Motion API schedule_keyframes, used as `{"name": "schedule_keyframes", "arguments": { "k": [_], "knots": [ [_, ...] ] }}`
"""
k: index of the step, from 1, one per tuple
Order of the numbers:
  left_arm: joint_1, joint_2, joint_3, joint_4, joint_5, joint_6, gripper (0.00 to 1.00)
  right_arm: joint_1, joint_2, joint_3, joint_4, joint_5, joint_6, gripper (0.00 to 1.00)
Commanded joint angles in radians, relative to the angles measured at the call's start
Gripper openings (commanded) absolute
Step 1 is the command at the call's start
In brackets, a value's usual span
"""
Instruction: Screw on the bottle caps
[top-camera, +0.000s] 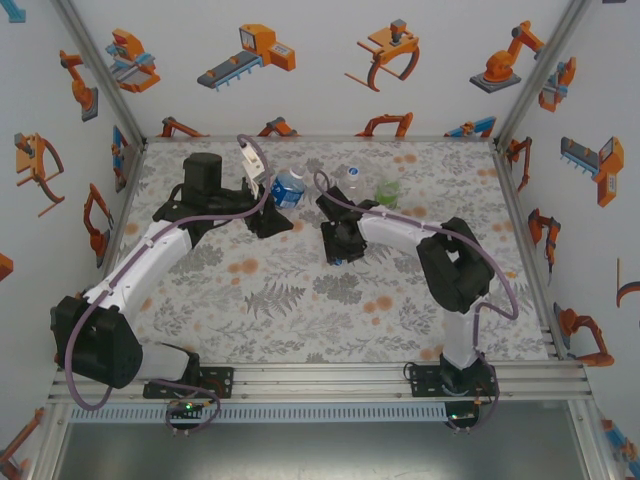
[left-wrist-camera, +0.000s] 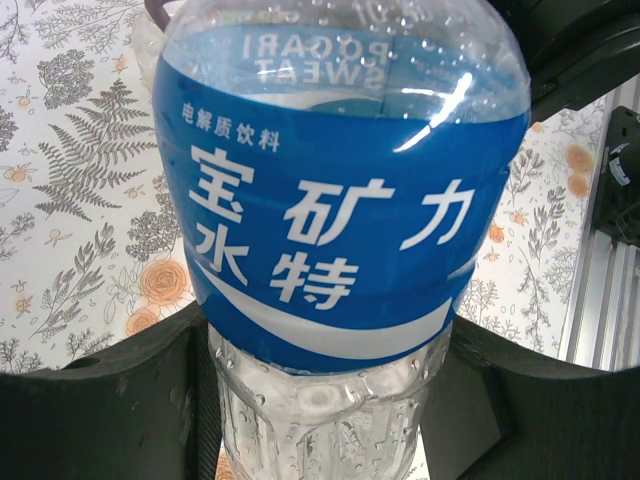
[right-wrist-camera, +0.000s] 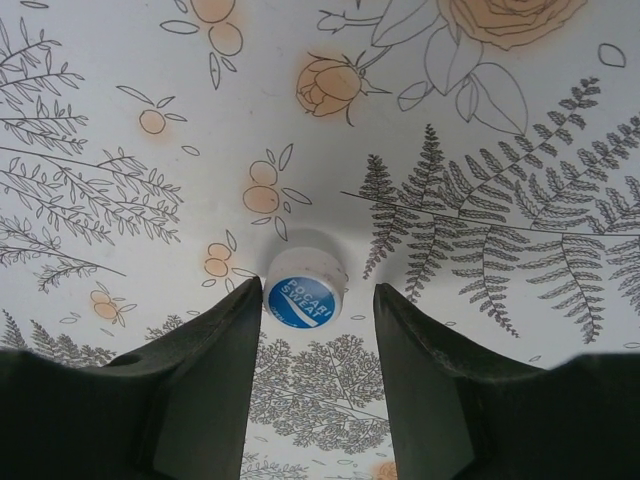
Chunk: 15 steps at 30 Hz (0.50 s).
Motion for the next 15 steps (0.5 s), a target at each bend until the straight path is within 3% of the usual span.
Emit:
{"name": "schedule_keyframes", "arguments": {
  "k": [1,15],
  "knots": [
    [-0.007,0.005,0.034,-0.014,0.026,0.009,0.0,0.011,0.011,0.042,-0.034,0.008,-0.02,0.46],
    [-0.01,0.009,0.039,-0.023,0.024,0.011,0.0,0.016,0.047,0.078,-0.047,0.006,-0.037,0.39]
  ]
}}
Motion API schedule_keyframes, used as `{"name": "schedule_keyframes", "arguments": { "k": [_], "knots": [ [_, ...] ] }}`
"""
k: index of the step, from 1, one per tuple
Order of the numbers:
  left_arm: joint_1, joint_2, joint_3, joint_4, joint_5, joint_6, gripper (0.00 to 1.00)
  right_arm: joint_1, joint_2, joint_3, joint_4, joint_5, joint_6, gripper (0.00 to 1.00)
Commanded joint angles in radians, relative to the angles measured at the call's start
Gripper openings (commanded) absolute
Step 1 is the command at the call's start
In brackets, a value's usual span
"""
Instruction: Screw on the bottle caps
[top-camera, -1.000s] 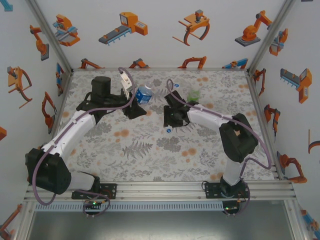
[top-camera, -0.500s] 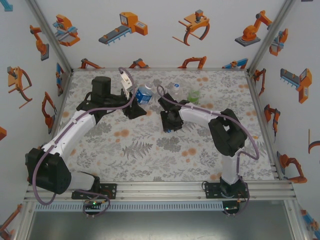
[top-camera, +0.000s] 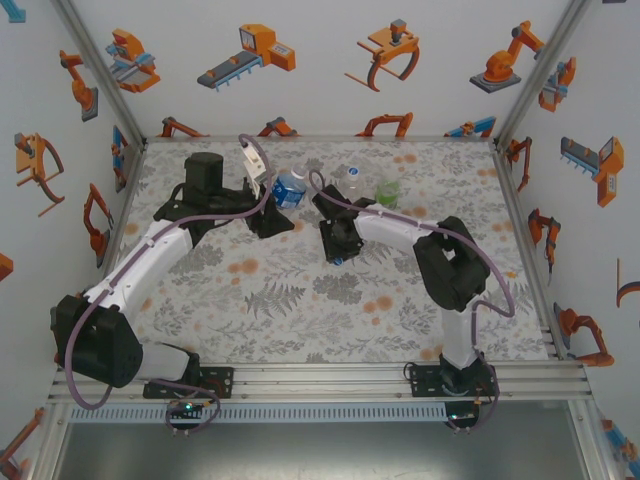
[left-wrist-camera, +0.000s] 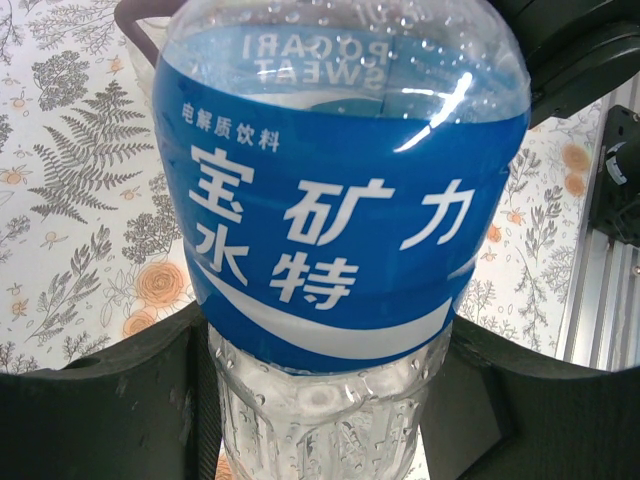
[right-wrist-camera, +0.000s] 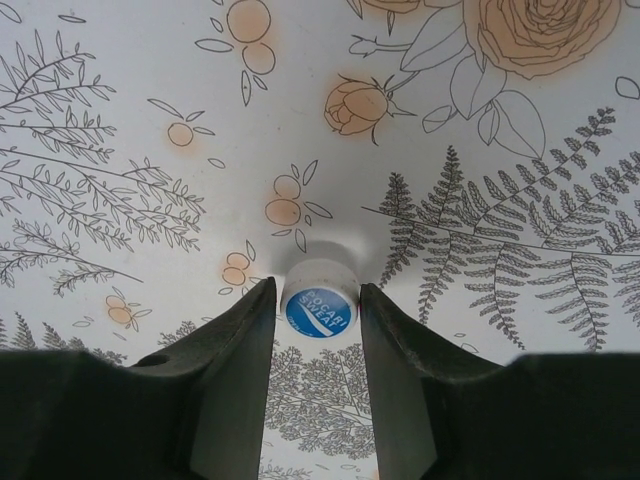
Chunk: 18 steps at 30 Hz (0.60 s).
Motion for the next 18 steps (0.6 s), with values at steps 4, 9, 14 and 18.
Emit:
{"name": "schedule_keyframes", "arguments": {
  "k": [4,9,14,18],
  "knots": [
    [-0.004,0.008,0.036,-0.018,0.026,0.01,0.0,0.008,0.021,0.038,-0.04,0.005,-0.015,0.38],
    [-0.005,0.01,0.038,-0.021,0.023,0.011,0.0,0.008,0.026,0.046,-0.056,0.002,-0.015,0.38],
    [-0.004,0.012,0.037,-0.023,0.022,0.011,0.0,0.01,0.03,0.052,-0.063,-0.001,-0.015,0.38],
    [-0.004,0.014,0.039,-0.025,0.023,0.012,0.0,0.011,0.037,0.062,-0.075,-0.005,-0.014,0.39]
  ]
}}
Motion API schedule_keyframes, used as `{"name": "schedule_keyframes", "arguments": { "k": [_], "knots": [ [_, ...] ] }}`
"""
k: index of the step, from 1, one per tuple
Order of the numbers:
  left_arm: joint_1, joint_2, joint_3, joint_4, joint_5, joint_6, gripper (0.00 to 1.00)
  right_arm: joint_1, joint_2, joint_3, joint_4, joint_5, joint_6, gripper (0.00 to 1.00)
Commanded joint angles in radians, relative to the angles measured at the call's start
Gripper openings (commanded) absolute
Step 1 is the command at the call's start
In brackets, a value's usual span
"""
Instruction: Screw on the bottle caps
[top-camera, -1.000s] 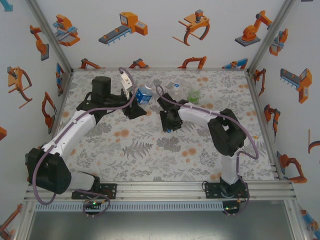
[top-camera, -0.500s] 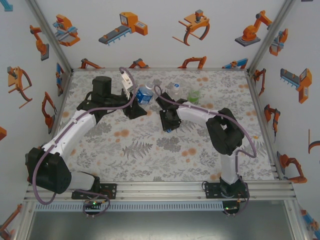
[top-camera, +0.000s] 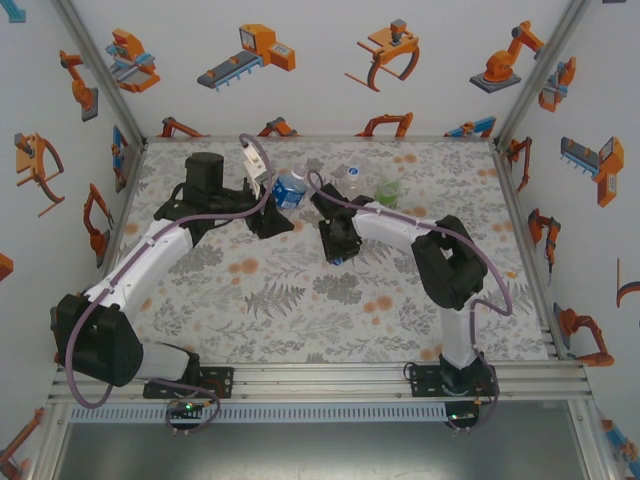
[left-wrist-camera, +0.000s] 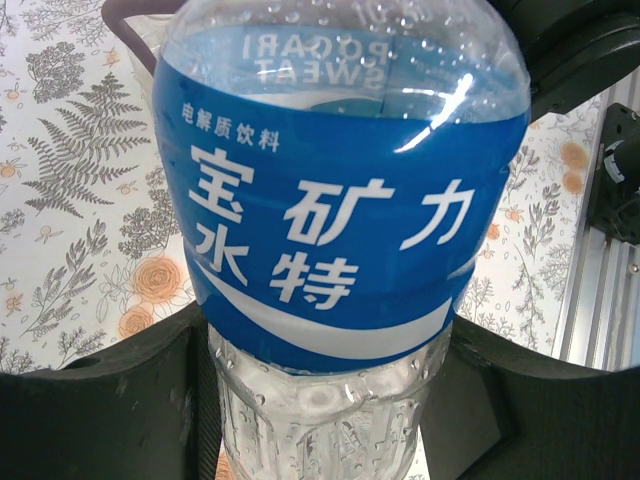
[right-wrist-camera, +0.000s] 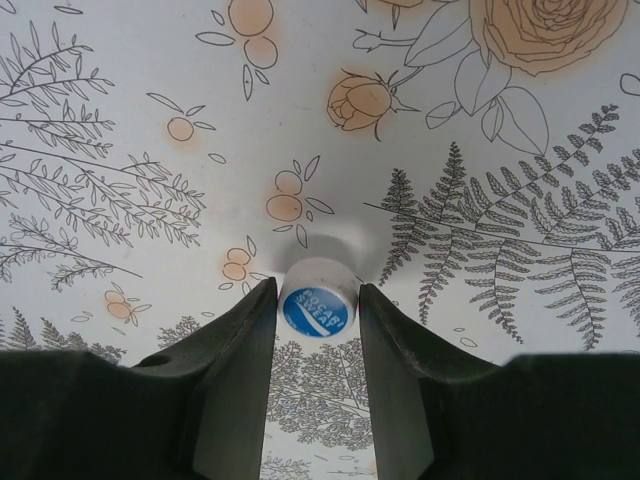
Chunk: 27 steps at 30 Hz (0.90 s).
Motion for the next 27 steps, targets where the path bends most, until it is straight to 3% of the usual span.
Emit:
{"name": "schedule_keyframes", "arguments": {
  "k": [1,15,27],
  "knots": [
    [-0.004,0.009,0.035,-0.011,0.024,0.012,0.0,0.01,0.02,0.029,-0.034,-0.001,-0.008,0.4],
    [-0.004,0.011,0.036,-0.011,0.026,0.011,0.0,0.011,0.03,0.032,-0.044,-0.014,-0.002,0.39],
    [-0.005,0.012,0.035,-0.011,0.027,0.014,0.0,0.012,-0.034,0.018,-0.031,0.008,-0.013,0.31]
  ]
}}
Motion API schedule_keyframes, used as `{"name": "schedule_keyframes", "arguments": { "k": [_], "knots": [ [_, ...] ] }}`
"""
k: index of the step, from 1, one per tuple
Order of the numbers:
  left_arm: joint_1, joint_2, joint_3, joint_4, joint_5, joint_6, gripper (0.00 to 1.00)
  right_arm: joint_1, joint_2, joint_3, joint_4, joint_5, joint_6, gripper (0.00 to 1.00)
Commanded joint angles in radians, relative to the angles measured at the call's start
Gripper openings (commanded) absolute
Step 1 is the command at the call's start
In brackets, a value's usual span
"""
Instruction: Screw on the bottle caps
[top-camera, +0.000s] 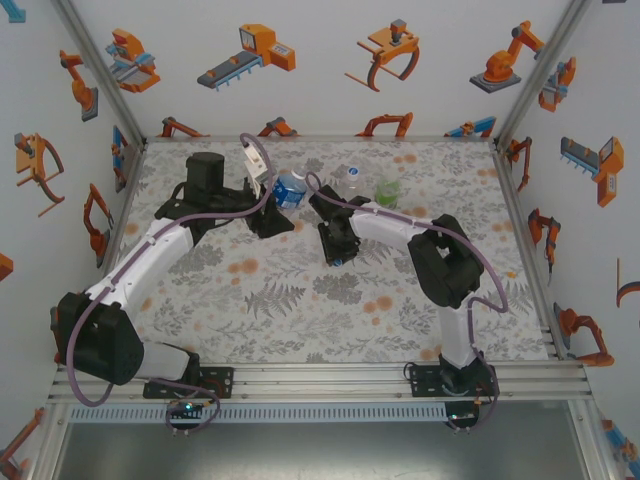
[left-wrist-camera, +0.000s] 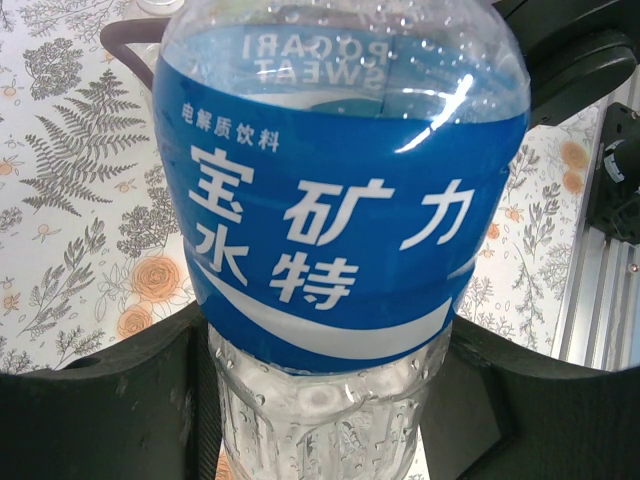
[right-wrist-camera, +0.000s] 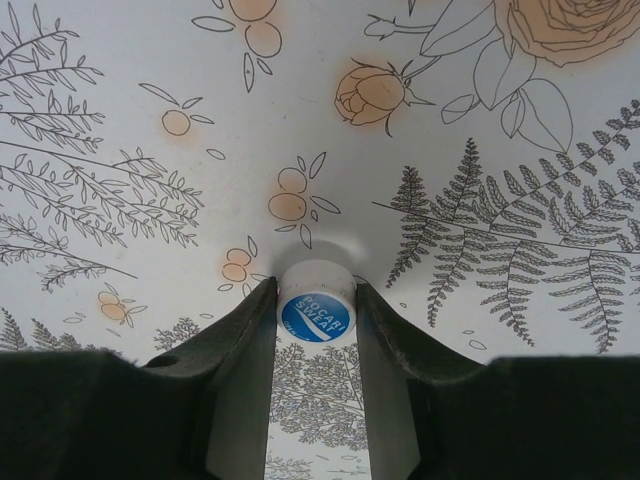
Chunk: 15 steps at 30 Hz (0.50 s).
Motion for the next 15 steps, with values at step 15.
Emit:
{"name": "schedule_keyframes", "arguments": {
  "k": [15],
  "knots": [
    [-0.007,-0.047,0.0,-0.002,0.086,0.1,0.0,-0.001,-0.466,-0.109,0.144,-0.05,-0.227,0.26]
  ]
}}
